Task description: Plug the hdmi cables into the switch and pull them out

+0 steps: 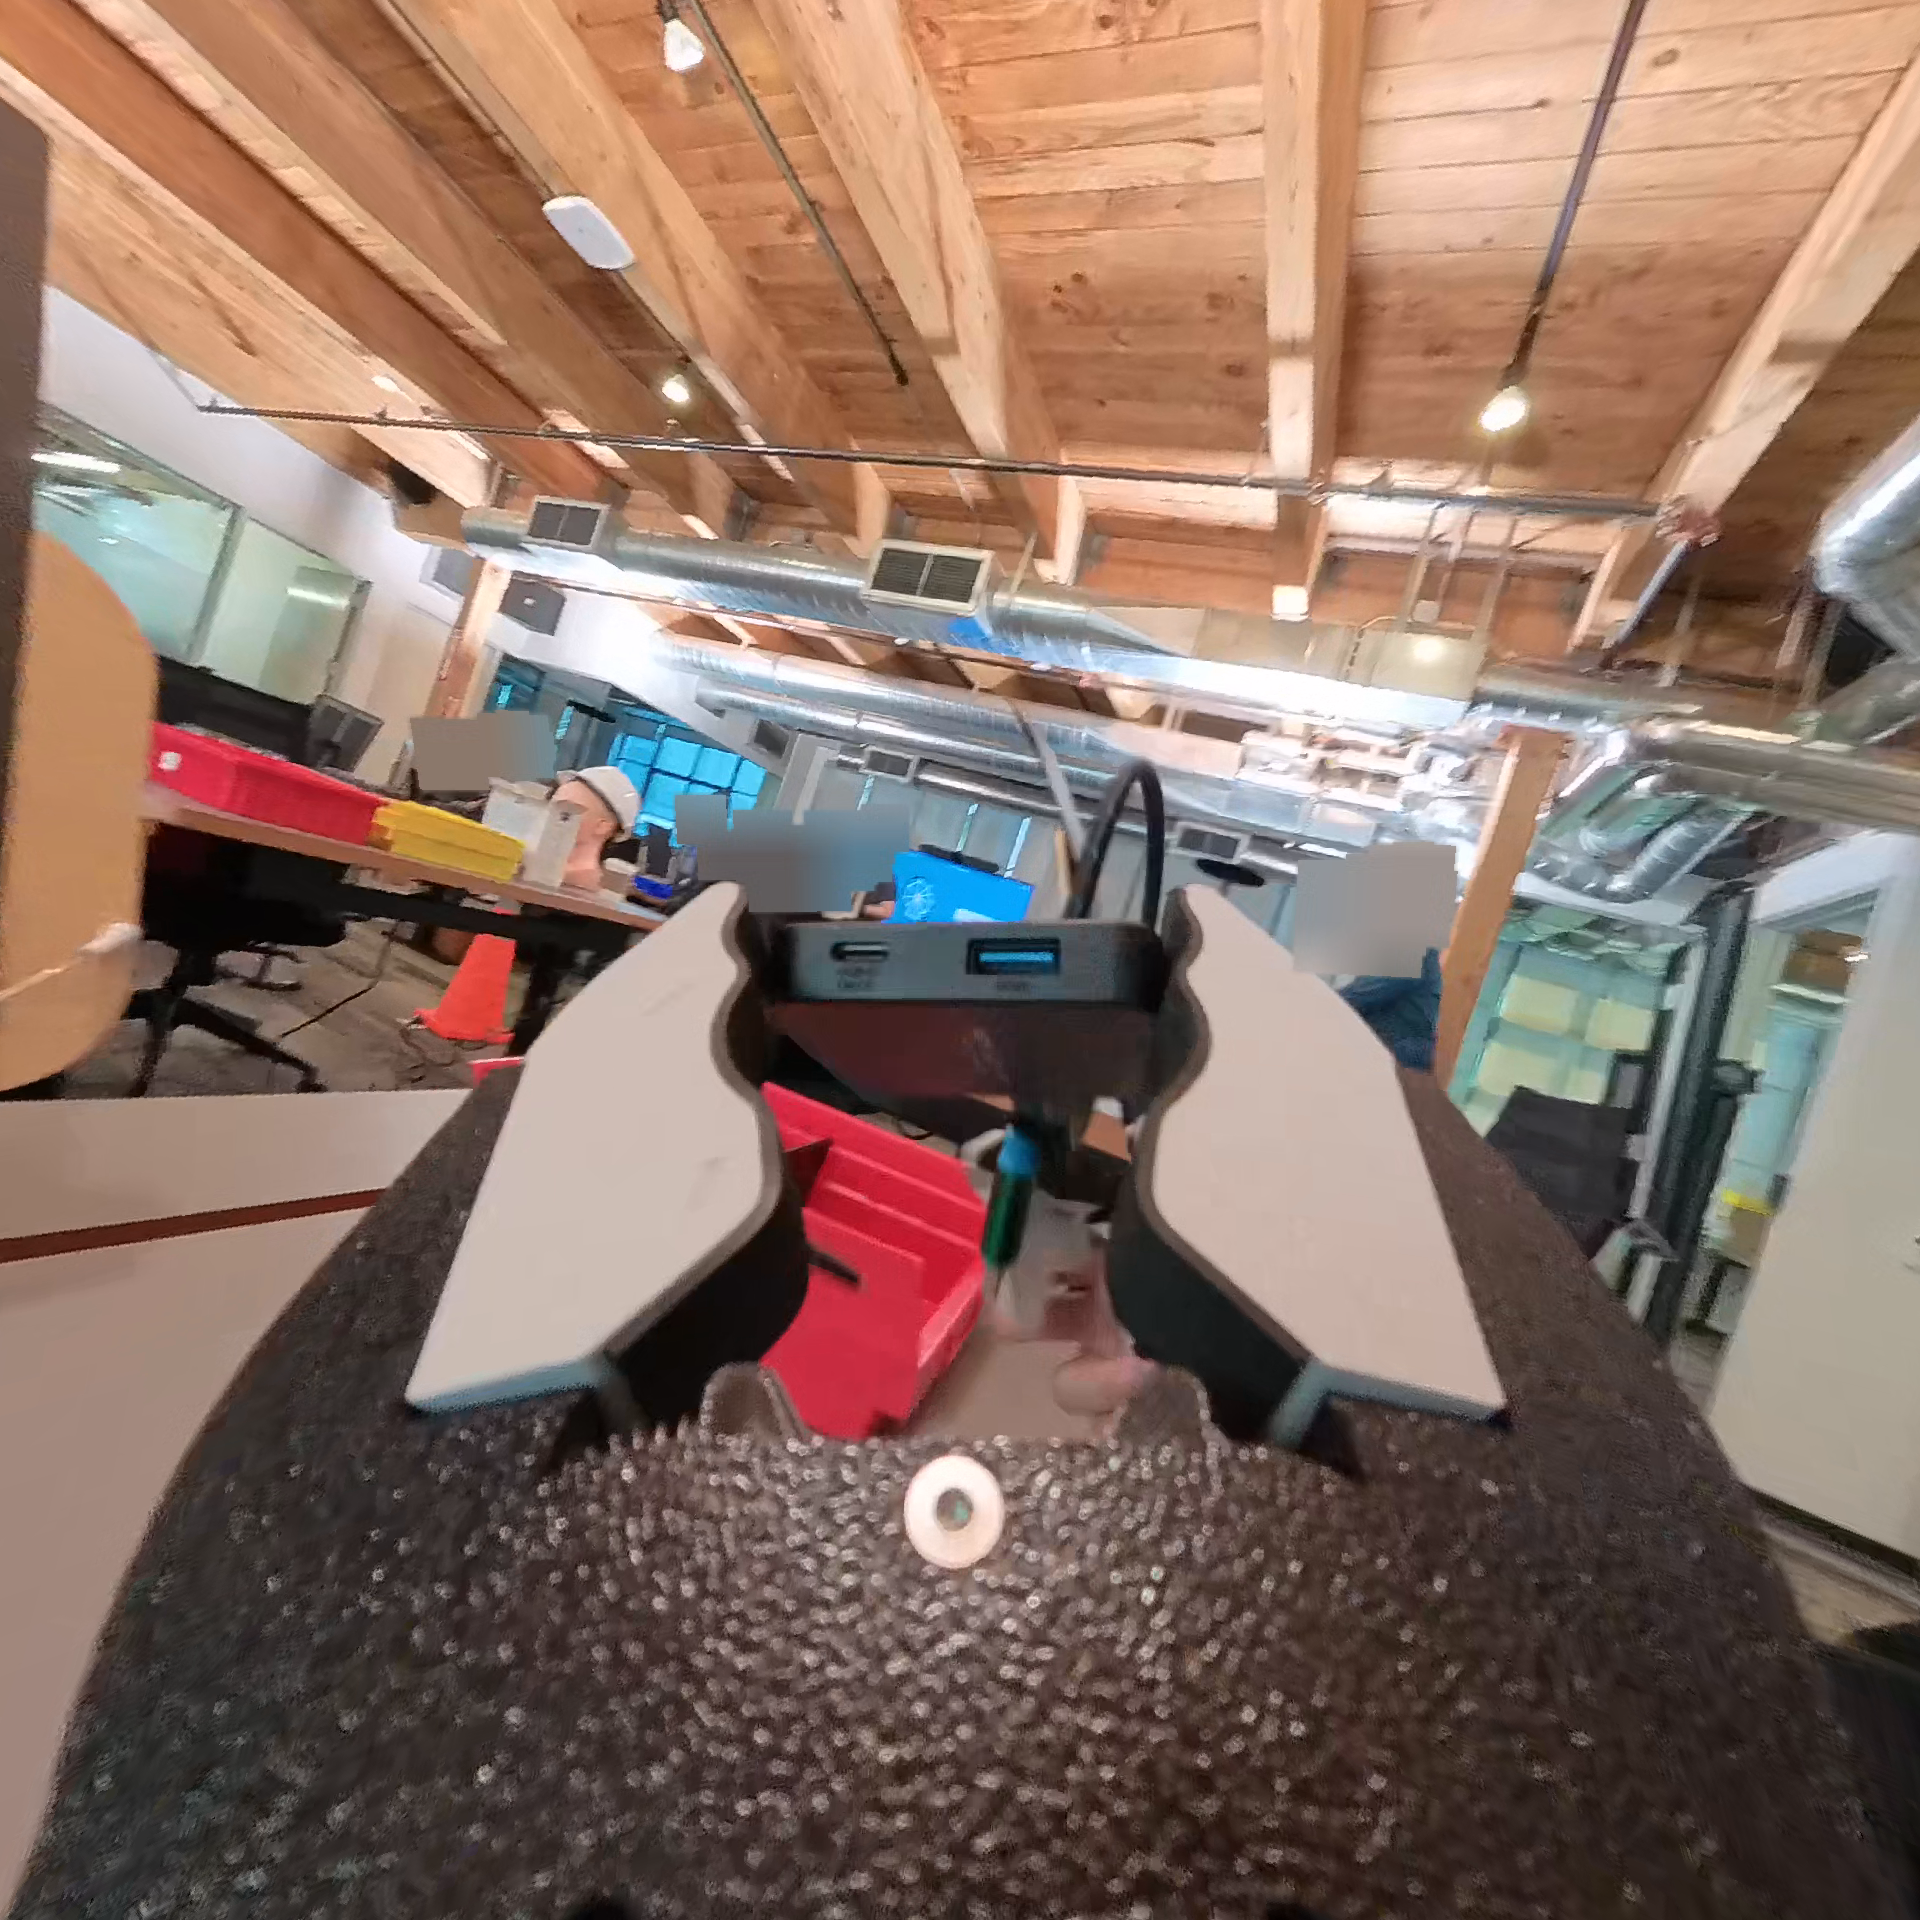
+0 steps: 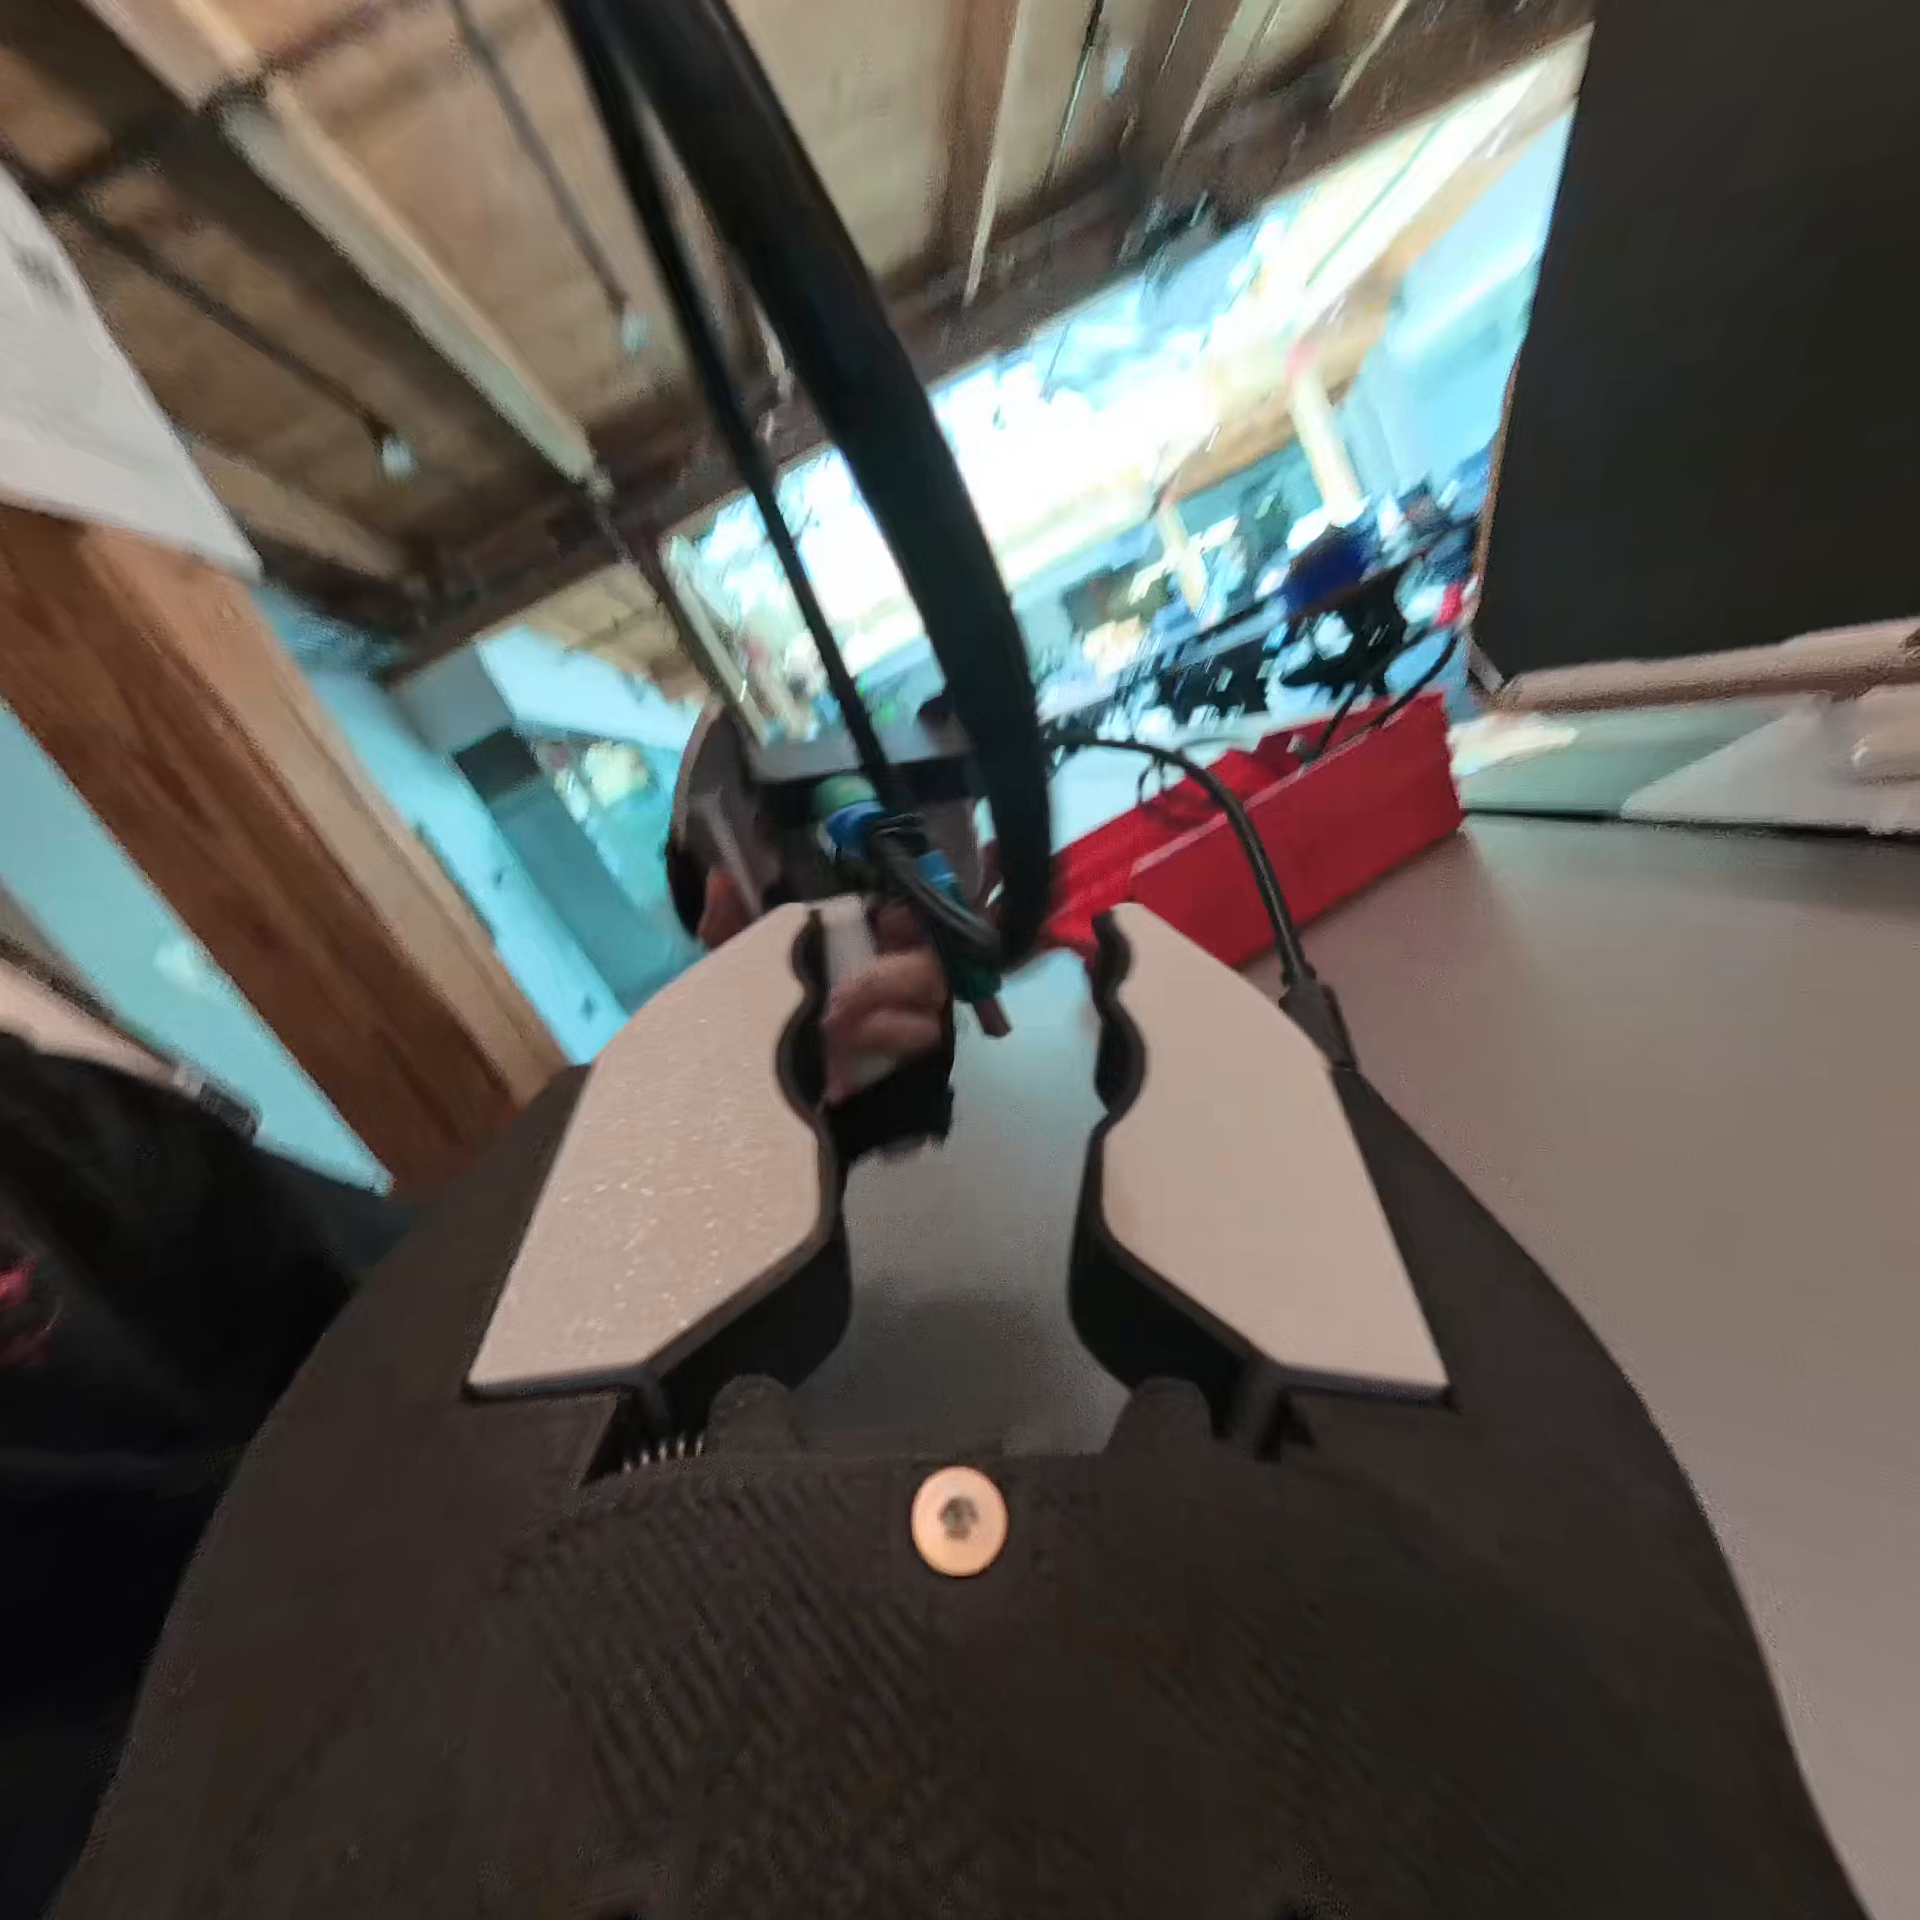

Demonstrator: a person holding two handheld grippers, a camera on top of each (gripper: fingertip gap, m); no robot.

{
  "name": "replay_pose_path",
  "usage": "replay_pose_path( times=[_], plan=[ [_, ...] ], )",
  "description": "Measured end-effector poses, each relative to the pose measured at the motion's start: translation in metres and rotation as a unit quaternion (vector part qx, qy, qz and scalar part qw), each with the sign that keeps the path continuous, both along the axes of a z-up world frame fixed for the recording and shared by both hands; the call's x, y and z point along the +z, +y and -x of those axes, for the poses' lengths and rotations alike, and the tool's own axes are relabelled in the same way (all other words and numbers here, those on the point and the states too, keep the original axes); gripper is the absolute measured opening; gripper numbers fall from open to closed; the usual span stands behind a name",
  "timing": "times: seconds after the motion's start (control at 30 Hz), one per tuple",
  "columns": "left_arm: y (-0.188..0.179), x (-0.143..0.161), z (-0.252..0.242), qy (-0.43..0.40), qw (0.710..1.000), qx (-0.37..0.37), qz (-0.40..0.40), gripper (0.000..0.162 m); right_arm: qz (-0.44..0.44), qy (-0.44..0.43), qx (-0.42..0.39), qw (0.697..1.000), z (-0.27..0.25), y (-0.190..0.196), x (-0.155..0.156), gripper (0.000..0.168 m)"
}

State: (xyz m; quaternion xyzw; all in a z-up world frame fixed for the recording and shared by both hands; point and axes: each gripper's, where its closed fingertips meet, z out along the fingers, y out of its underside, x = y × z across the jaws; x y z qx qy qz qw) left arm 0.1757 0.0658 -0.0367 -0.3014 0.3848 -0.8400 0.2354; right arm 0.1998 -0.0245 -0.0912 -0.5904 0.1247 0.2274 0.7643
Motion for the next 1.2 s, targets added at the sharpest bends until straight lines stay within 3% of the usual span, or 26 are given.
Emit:
replay_pose_path(
  times=[0.17, 0.27, 0.33, 0.4, 0.53, 0.63, 0.73, 0.83, 0.93, 1.03, 1.2],
  plan=[
    [0.007, -0.006, -0.011, 0.027, 0.999, 0.019, -0.016, 0.072, 0.156, -0.068, -0.003, 0.985, 0.002, -0.01, -0.031, 0.049],
    [0.011, -0.011, -0.018, 0.04, 0.997, 0.045, -0.039, 0.071, 0.291, -0.079, -0.046, 0.952, -0.014, -0.029, -0.064, 0.06],
    [0.014, -0.014, -0.022, 0.052, 0.995, 0.063, -0.06, 0.072, 0.334, -0.088, -0.097, 0.933, -0.032, -0.05, -0.072, 0.062],
    [0.016, -0.015, -0.024, 0.059, 0.993, 0.072, -0.072, 0.072, 0.308, -0.098, -0.109, 0.94, -0.034, -0.061, -0.054, 0.06],
    [0.012, -0.017, -0.027, 0.061, 0.991, 0.076, -0.09, 0.071, 0.227, -0.174, -0.017, 0.958, 0.019, -0.037, -0.02, 0.023],
    [0.002, -0.016, -0.027, 0.059, 0.991, 0.068, -0.095, 0.071, 0.238, -0.176, -0.051, 0.954, 0.019, 0.001, -0.028, 0.046],
    [-0.008, -0.013, -0.023, 0.046, 0.991, 0.061, -0.107, 0.071, 0.232, -0.156, -0.024, 0.96, 0.028, 0.023, -0.039, 0.048],
    [-0.02, -0.012, -0.018, 0.037, 0.993, 0.034, -0.106, 0.071, 0.218, -0.189, -0.058, 0.956, 0.022, 0.033, -0.041, 0.054],
    [-0.031, -0.012, -0.015, 0.03, 0.995, 0.002, -0.095, 0.071, 0.185, -0.223, -0.062, 0.955, 0.027, 0.038, -0.037, 0.032],
    [-0.034, -0.014, -0.013, 0.021, 0.994, -0.013, -0.103, 0.071, 0.193, -0.274, -0.055, 0.94, 0.031, 0.035, -0.037, 0.016],
    [-0.039, -0.035, -0.004, 0.051, 0.981, -0.078, -0.173, 0.07, 0.258, -0.372, -0.076, 0.888, 0.024, 0.017, -0.038, 0.016]
  ],
)
